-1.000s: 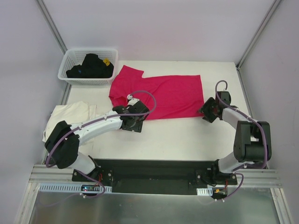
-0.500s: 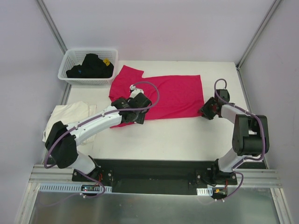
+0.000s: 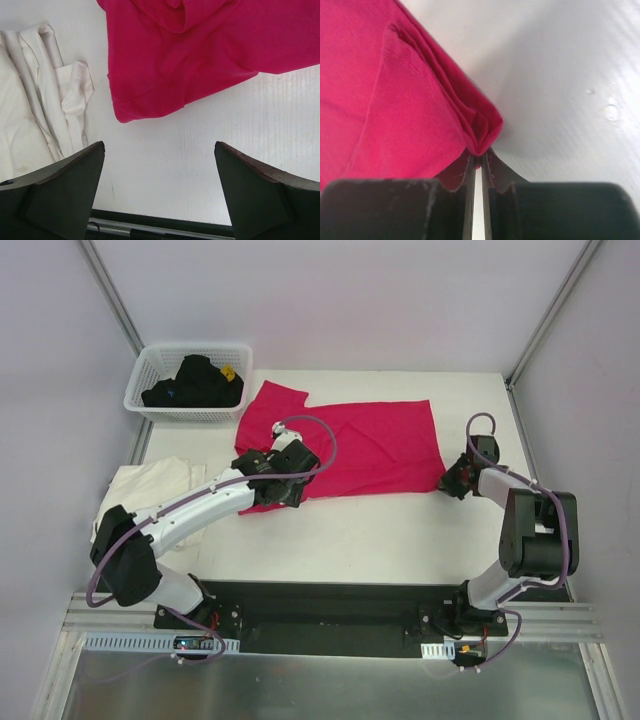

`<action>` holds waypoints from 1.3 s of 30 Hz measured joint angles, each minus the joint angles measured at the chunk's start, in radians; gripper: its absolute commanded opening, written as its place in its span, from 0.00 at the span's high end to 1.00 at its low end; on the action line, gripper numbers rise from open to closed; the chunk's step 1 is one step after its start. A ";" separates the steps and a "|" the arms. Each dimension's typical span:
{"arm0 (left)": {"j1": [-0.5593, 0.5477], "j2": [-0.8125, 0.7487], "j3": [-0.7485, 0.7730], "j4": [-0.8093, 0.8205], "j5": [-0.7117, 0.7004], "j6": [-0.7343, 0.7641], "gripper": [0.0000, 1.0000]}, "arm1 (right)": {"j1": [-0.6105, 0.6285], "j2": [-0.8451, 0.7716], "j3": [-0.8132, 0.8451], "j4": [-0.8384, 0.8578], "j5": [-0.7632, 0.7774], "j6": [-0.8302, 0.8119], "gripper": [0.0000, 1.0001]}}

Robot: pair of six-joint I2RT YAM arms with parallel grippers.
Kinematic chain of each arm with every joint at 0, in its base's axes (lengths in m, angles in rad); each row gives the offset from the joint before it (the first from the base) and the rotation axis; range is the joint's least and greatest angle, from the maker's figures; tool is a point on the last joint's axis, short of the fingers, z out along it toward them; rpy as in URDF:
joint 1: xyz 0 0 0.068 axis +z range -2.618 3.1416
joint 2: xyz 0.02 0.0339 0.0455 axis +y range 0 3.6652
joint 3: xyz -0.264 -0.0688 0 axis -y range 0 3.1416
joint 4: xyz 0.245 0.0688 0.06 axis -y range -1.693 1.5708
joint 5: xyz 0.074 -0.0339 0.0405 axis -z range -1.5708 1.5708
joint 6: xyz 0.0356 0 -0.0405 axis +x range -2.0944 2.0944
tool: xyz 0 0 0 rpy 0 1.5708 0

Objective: Fold and stack the t-shirts
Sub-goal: Fold the flattened tshirt in 1/3 of the way

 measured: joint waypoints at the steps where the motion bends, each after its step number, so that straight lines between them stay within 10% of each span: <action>1: 0.000 -0.004 0.000 -0.004 -0.001 0.000 0.09 | -0.008 -0.008 -0.007 0.000 0.003 0.000 0.91; 13: 0.000 -0.043 0.000 -0.049 -0.025 0.008 0.10 | -0.128 -0.124 -0.047 -0.023 0.105 -0.026 0.86; 21: 0.000 -0.052 0.000 -0.056 -0.024 0.011 0.10 | -0.154 -0.145 -0.055 -0.034 0.116 -0.037 0.51; 39: 0.000 -0.070 -0.139 -0.004 0.003 -0.074 0.11 | -0.170 -0.258 -0.055 -0.047 0.084 -0.014 0.50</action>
